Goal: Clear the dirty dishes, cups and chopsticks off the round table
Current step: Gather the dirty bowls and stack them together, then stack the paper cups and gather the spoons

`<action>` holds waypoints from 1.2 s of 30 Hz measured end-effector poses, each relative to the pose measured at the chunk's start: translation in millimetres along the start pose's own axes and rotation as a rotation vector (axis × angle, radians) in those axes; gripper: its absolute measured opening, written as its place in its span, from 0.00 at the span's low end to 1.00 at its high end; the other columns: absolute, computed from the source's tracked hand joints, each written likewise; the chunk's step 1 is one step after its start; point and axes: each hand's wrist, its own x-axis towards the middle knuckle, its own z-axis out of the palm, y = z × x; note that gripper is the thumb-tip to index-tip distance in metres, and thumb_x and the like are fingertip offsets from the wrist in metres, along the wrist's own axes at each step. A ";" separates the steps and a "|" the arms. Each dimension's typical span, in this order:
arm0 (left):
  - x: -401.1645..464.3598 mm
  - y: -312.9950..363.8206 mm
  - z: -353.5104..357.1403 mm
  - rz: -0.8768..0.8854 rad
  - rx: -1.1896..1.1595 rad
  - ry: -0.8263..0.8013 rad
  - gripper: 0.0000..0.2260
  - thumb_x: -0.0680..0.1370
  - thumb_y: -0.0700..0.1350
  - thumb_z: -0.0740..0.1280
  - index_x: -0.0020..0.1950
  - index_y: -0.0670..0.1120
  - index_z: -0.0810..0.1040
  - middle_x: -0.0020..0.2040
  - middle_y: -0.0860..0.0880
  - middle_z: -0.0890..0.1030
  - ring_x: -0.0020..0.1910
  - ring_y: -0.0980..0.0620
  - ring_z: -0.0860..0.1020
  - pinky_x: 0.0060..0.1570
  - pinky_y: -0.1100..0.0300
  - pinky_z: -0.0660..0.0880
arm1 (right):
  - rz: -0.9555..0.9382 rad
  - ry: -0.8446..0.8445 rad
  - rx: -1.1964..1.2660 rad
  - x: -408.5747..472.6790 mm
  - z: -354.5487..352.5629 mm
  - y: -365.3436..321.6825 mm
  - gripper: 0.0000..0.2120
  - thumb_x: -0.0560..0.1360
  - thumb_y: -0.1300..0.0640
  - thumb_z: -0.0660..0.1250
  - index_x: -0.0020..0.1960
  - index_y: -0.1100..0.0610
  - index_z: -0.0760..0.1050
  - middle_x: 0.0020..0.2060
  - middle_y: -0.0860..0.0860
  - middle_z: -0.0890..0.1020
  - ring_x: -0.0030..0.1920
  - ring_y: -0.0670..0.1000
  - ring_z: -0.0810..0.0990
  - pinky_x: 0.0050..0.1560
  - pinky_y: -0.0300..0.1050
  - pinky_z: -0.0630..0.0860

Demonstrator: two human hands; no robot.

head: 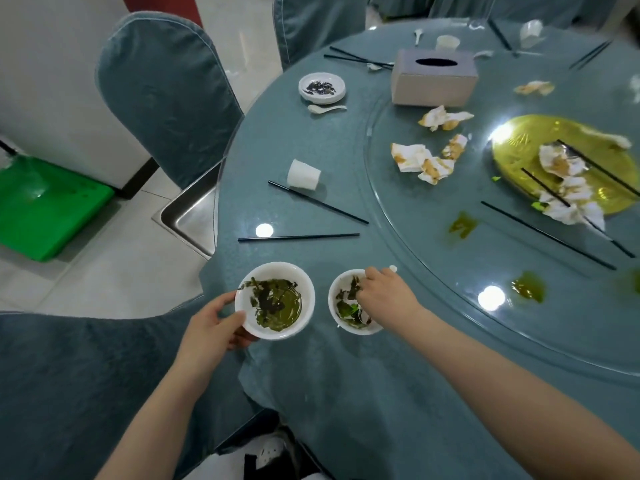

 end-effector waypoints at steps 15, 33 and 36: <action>18.6 25.8 61.4 0.045 0.093 -0.213 0.13 0.79 0.41 0.62 0.57 0.58 0.73 0.35 0.46 0.85 0.29 0.56 0.81 0.35 0.60 0.75 | 0.715 0.389 0.649 -78.8 23.1 37.3 0.06 0.80 0.54 0.56 0.50 0.55 0.69 0.41 0.53 0.79 0.39 0.58 0.73 0.35 0.47 0.66; 35.1 14.9 125.5 0.054 0.342 -0.356 0.19 0.80 0.45 0.63 0.70 0.55 0.65 0.34 0.48 0.84 0.26 0.55 0.78 0.28 0.66 0.72 | 0.611 0.210 0.810 -90.5 107.4 23.4 0.19 0.77 0.54 0.61 0.68 0.52 0.69 0.54 0.52 0.72 0.55 0.55 0.69 0.56 0.46 0.67; 36.6 8.6 122.5 0.043 0.342 -0.343 0.20 0.81 0.48 0.61 0.73 0.56 0.63 0.33 0.47 0.84 0.26 0.54 0.78 0.29 0.64 0.73 | 0.585 0.214 0.791 -91.0 113.7 25.0 0.22 0.78 0.55 0.61 0.71 0.51 0.67 0.57 0.51 0.72 0.56 0.54 0.68 0.58 0.46 0.65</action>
